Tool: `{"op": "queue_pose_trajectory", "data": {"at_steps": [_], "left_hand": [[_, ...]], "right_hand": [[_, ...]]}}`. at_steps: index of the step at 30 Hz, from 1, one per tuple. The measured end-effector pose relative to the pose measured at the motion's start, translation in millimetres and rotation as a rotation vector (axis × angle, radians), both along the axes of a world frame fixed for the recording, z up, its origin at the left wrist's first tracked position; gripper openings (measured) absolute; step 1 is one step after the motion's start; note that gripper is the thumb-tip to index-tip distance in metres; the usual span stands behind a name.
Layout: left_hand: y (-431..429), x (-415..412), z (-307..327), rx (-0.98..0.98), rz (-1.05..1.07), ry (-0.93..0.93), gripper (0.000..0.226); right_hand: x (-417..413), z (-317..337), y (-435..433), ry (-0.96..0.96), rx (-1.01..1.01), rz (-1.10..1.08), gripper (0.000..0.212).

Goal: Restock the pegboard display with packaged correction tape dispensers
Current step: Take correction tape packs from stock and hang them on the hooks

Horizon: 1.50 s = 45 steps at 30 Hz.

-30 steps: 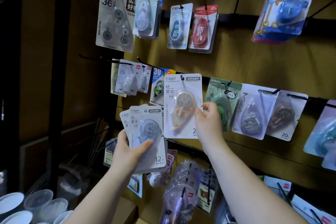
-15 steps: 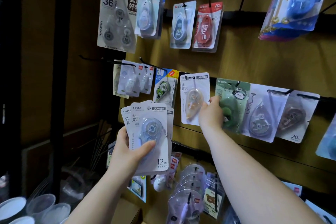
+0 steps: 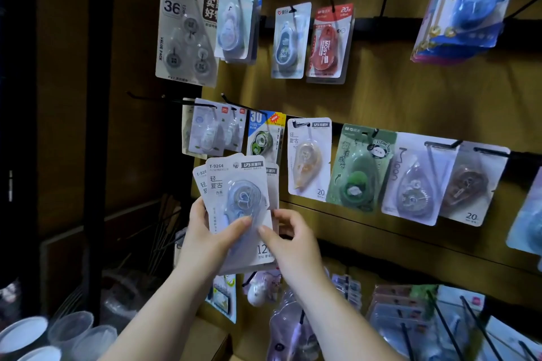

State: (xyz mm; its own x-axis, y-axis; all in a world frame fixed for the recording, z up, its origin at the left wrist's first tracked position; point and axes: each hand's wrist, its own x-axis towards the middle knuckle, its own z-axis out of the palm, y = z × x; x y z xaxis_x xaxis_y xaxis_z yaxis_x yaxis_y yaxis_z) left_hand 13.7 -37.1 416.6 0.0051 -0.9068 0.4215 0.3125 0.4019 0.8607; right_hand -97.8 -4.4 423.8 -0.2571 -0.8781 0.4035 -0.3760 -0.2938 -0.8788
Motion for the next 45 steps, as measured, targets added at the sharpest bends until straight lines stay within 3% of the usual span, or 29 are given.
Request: {"op": "queue_pose_trajectory", "data": {"at_steps": [4, 8, 14, 22, 26, 31, 37, 42, 45], "left_hand": [[7, -4, 1, -0.017, -0.028, -0.016, 0.049], [9, -3, 1, -0.013, -0.066, -0.012, 0.046], [11, -3, -4, 0.013, -0.139, 0.005, 0.047], [-1, 11, -10, 0.026, 0.056, -0.034, 0.053], [-2, 13, -15, 0.049, 0.079, -0.053, 0.055], [-1, 11, -16, 0.046, 0.068, -0.058, 0.054], [-1, 12, -14, 0.035, 0.053, -0.048, 0.049], [-1, 11, -15, 0.044, 0.036, -0.045, 0.051], [-3, 11, -17, 0.044, 0.034, -0.055, 0.052]], "right_hand": [[-2, 1, 3, 0.031, -0.011, -0.099, 0.025], [-8, 4, 7, -0.066, -0.037, -0.167, 0.028], [-19, 8, 10, -0.27, -0.006, -0.239, 0.006], [-47, 15, 25, -0.089, -0.143, -0.321, 0.009], [-43, 34, 32, -0.021, -0.222, -0.261, 0.026], [-34, 52, 24, 0.013, -0.253, -0.262, 0.029], [-32, 59, 15, -0.011, -0.234, -0.275, 0.007], [-31, 54, 11, 0.02, -0.215, -0.264, 0.023], [-35, 52, 8, 0.016, -0.198, -0.289, 0.015]]}}
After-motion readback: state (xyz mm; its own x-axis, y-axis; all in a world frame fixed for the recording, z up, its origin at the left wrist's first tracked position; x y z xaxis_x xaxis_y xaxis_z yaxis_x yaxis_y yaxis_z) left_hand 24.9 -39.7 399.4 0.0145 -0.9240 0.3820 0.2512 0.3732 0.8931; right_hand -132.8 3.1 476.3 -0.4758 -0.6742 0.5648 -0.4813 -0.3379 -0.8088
